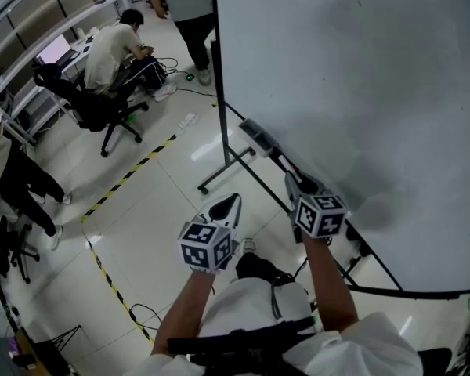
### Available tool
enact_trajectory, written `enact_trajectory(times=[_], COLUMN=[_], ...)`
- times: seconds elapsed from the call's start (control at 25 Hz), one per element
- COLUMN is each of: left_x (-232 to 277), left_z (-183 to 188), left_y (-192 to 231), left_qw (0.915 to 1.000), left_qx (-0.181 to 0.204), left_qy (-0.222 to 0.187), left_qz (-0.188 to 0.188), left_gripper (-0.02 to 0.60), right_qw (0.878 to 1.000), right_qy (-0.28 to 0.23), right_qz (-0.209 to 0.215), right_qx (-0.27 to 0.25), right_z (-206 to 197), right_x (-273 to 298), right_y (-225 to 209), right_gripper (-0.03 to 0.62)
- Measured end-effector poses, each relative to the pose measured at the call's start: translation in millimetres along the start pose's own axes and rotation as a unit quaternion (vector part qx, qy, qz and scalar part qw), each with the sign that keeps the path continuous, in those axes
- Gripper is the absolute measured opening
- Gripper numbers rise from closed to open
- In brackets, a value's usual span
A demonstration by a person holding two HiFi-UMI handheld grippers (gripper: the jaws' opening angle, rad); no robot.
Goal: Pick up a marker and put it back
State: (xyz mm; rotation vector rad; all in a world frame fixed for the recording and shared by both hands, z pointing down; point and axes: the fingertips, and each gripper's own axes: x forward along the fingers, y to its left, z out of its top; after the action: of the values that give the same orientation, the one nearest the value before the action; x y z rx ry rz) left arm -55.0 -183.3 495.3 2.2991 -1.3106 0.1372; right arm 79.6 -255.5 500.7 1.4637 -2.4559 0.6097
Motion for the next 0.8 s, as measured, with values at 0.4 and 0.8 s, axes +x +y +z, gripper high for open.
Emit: enact_trajectory(times=[0.4,0.8], left_x=[58,93], left_z=[32,33], left_y=[38,63], left_qw=[0.9998,0.9990], left_qx=[-0.004,-0.022], left_qy=[0.009,0.032], left_qz=[0.014,0.022], left_gripper=[-0.003,-0.003], right_qw=[0.999,0.992], right_qy=[0.043,0.127], right_qz=[-0.003,-0.024], right_qx=[0.004,0.009], right_z=[2,-50], right_x=[89,161], right_y=[-37,-67], right_gripper=[0.083,0.083])
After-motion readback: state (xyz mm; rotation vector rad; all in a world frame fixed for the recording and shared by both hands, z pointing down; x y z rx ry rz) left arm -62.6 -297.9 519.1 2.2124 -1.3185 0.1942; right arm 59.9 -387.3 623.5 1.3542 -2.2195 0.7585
